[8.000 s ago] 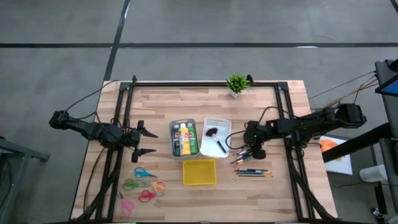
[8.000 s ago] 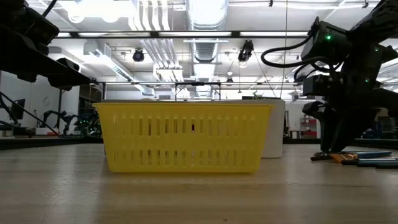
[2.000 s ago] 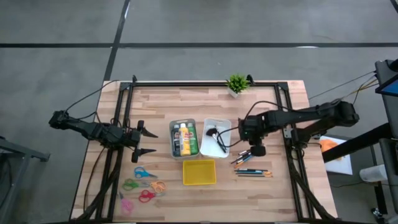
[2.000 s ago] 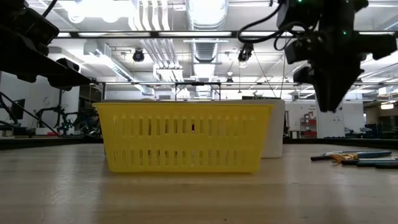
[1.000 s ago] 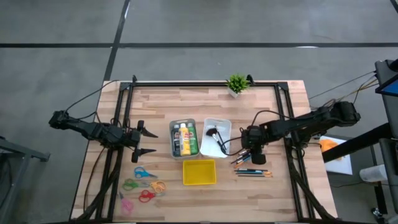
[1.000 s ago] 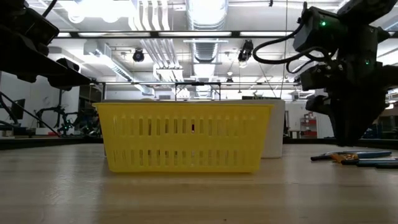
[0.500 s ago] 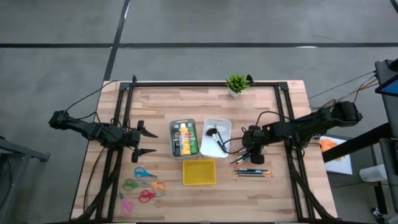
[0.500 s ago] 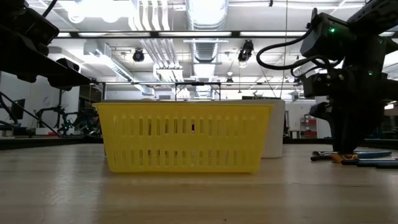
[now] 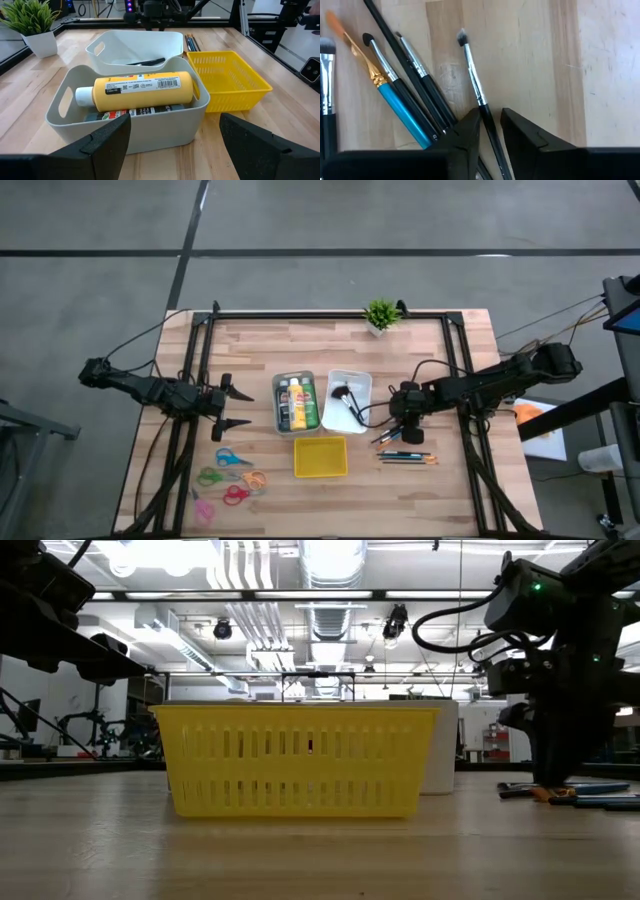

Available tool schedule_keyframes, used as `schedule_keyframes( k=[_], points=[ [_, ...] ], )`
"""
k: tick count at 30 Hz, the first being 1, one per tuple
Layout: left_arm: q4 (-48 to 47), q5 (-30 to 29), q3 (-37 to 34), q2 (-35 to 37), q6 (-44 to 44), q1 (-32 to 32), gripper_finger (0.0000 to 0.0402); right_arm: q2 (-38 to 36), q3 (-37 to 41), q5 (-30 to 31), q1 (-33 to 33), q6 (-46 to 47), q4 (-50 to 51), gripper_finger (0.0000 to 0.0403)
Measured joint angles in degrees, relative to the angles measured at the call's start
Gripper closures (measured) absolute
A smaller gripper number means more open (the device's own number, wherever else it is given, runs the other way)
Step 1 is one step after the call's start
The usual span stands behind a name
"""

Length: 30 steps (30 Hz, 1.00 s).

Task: Pick & Place Paint Supplies
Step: Put the silver paint brush into the white bin

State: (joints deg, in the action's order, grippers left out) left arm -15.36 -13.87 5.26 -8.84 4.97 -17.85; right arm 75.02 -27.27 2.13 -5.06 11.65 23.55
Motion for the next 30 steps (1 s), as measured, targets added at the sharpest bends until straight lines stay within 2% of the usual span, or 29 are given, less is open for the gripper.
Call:
schedule_keyframes(
  k=[5,20,30],
  points=[
    [0.00,0.00,0.00,0.00,0.00,0.01,0.0096,0.00,0.00,0.67,0.02,1.07,0.00,0.0384],
    [0.00,0.00,0.00,0.00,0.00,0.02,0.0096,-0.67,-0.86,0.76,0.08,1.45,0.89,0.0383],
    [0.00,0.00,0.00,0.00,0.00,0.00,0.0096,-1.74,-8.11,1.70,0.17,1.24,10.44,0.0383]
  ],
)
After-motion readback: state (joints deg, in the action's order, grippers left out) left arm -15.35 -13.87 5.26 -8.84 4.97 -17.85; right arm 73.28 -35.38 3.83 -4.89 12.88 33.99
